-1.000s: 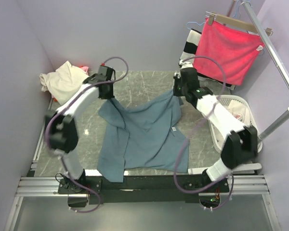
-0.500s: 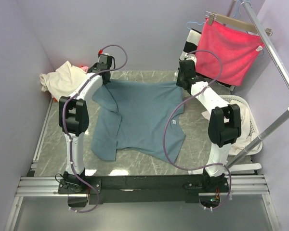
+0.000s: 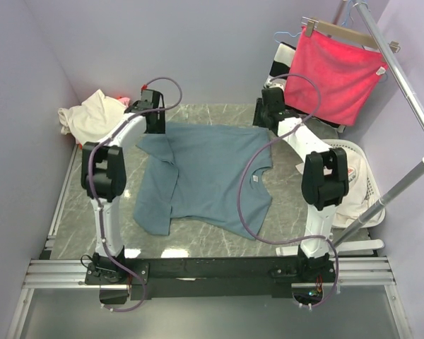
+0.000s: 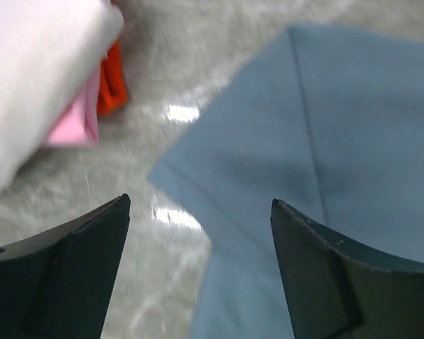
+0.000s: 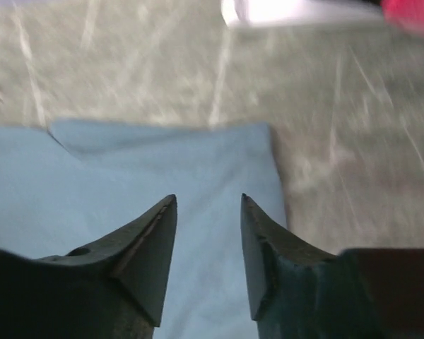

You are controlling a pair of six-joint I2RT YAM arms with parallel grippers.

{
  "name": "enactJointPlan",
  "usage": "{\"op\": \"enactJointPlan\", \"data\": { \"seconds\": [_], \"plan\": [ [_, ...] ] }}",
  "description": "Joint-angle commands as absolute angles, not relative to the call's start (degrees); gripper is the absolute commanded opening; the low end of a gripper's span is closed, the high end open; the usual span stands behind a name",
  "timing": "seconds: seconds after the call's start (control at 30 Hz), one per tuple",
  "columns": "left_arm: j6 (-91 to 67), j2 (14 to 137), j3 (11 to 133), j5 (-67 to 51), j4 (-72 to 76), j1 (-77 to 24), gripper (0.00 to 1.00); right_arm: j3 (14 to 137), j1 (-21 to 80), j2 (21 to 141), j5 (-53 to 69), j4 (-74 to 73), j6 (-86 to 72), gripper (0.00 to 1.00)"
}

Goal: Fold and stack the t-shirts

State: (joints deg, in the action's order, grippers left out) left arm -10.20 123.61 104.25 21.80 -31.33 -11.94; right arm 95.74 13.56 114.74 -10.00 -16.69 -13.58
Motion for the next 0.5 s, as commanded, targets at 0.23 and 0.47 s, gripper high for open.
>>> {"op": "enactJointPlan", "data": {
  "seconds": [0.23,0.47],
  "plan": [
    [-20.7,103.5,81.6,-4.7,-26.8,-19.3,0.85,80.7,13.6,100.1,-0.2,-25.9,-16.2,0.54],
    [-25.4,102.0,71.4,-9.6,-22.0,-21.9,0.81,66.2,16.6,95.5,21.9,-20.2,-16.5,0.53]
  ]
}}
